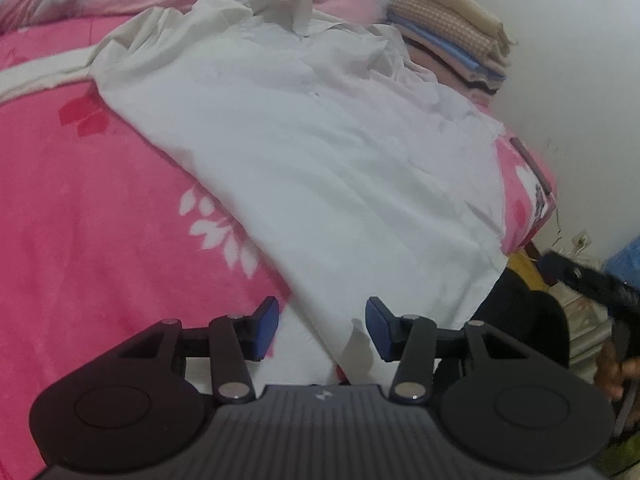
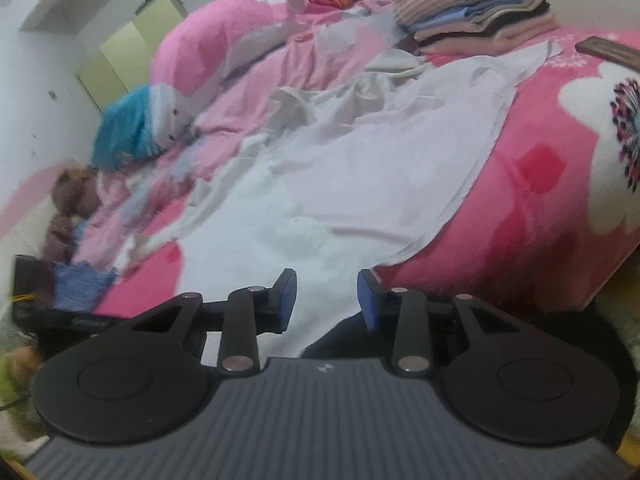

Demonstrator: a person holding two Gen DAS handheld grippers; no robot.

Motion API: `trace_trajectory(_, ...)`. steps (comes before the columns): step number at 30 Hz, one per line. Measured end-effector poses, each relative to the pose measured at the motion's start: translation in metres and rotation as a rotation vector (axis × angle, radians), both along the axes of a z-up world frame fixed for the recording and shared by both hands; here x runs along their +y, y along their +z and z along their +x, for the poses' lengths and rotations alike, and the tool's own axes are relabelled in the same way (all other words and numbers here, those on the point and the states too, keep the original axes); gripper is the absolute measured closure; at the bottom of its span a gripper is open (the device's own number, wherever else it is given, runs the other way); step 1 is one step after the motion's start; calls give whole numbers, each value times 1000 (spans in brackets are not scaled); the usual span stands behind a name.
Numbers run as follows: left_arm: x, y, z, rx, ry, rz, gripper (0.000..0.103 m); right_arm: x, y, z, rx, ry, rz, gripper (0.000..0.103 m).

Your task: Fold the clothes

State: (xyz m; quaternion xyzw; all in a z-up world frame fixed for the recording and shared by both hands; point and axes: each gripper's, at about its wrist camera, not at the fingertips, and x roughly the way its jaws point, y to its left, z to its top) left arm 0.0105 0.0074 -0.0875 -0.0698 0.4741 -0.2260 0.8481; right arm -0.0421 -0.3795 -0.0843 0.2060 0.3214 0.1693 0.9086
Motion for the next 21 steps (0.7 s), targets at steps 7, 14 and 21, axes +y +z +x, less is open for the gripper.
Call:
trace_trajectory(7, -20, 21, -18, -219, -104, 100, 47, 21, -12, 47, 91, 152, -187, 70)
trace_trajectory(14, -59, 18, -33, -279, -387, 125, 43, 32, -6, 45, 109, 248, -209, 101)
trace_trajectory(21, -88, 3, -57, -340, -585, 214, 41, 33, 22, 70, 31, 237, -7, 101)
